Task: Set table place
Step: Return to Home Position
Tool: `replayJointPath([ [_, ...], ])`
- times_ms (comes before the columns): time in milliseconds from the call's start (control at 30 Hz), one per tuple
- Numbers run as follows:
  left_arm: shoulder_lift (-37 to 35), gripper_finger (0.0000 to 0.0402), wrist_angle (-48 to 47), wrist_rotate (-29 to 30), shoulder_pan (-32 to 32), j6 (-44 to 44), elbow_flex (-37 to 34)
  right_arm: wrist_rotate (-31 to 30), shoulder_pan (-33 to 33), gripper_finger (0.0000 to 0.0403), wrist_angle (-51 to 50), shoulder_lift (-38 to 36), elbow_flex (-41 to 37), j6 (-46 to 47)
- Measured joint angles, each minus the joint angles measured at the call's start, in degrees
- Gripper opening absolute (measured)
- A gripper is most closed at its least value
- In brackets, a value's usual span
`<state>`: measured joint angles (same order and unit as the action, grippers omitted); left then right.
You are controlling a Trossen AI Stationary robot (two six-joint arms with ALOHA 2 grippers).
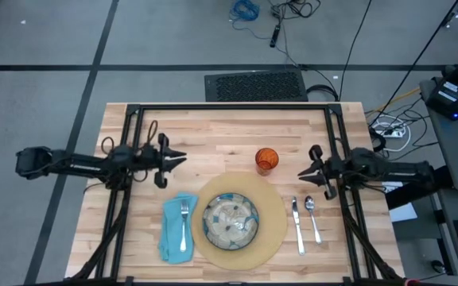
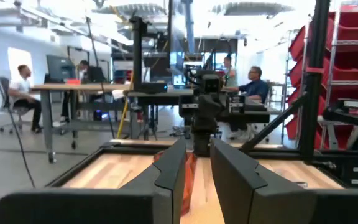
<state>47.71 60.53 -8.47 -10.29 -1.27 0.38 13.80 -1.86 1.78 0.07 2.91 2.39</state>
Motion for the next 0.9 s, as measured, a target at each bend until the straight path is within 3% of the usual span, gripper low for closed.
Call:
replayJointPath([
  [233, 0.67, 0.0051, -1.67, -6.45, -4.35, -2.06, -0.01, -0.04, -1.34, 0.0038, -4.80, 0.03, -0.10, -0.53],
  [367, 0.67, 0.0026, -1.68, -3.68, -4.47, 2.16, -0.02, -3.58, -1.34, 0.0038, -5.04, 0.03, -0.10, -2.64],
  [667, 0.63, 0.0004, -3.59, 3.86, -9.36, 4.73, -0.02, -4.58, -1.34, 0.0038, -5.40, 0.10, -0.10, -1.36],
  [900, -4.74, 0.0020, 5.61, -0.32, -7.98, 3.77, -0.02, -5.08, -1.34, 0.0038, -5.43, 0.10, -0.10, 0.76],
])
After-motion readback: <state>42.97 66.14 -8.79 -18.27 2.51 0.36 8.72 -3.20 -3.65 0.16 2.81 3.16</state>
